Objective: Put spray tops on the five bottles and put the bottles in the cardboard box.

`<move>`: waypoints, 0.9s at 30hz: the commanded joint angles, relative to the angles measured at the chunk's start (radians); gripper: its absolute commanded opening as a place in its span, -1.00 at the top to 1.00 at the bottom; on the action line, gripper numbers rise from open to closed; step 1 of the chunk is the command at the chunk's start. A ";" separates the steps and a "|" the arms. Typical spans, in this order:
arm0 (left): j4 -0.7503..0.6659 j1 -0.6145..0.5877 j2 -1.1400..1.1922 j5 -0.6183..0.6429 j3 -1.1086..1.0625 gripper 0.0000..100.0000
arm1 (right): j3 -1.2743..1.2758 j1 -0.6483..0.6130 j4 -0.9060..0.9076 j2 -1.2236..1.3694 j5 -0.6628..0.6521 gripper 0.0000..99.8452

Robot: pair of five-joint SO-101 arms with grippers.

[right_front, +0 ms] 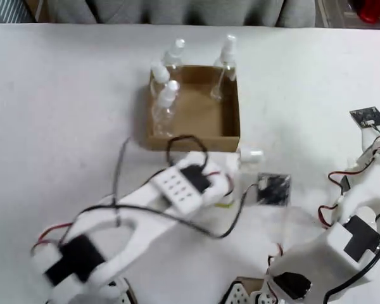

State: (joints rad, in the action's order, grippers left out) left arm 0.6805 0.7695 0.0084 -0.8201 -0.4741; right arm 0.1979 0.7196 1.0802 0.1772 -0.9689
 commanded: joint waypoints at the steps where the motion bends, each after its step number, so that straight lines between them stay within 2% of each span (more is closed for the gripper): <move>1: 0.000 0.016 0.150 -0.008 0.249 0.61 | -0.052 0.010 0.010 -0.005 -0.012 0.97; 10: -0.009 -0.016 0.472 0.040 0.589 0.61 | -0.052 0.010 0.010 -0.005 -0.014 0.97; 21: 0.000 -0.079 0.677 0.043 0.766 0.61 | -0.051 0.010 0.010 -0.004 -0.015 0.97; 23: 0.000 -0.071 0.704 0.043 0.764 0.68 | -0.051 0.010 0.010 -0.004 -0.015 0.97; 27: 0.000 -0.058 0.725 0.041 0.772 0.97 | -0.051 0.010 0.010 -0.004 -0.017 0.97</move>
State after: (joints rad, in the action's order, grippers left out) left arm 0.6836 0.7158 0.7219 -0.7910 0.2562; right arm 0.1979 0.7196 1.0802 0.1772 -0.9720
